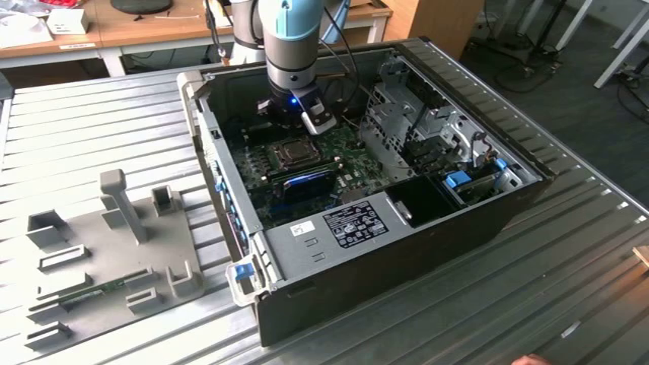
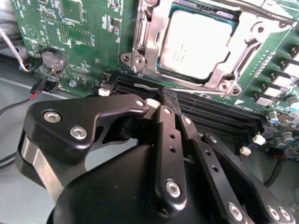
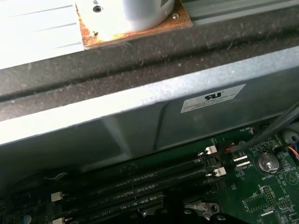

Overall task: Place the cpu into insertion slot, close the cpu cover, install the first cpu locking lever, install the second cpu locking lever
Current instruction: 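Install the first cpu locking lever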

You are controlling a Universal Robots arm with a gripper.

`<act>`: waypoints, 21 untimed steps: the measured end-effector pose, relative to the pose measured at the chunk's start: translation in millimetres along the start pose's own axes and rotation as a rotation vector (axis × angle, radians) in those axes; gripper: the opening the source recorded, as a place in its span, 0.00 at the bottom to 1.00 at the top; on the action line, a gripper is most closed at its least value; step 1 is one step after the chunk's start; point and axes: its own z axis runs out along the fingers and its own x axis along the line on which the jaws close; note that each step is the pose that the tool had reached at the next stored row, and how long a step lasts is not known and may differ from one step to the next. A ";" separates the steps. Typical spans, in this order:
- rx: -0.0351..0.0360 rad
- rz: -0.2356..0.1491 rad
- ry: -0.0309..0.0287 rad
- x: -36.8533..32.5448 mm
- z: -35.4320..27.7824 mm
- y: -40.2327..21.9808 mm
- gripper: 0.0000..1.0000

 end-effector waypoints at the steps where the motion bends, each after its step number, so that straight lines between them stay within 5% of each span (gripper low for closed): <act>1: 0.0001 0.000 -0.0001 0.0 0.0 0.0 0.10; 21: 0.0064 -0.001 -0.0018 -0.1 1.4 -1.1 0.10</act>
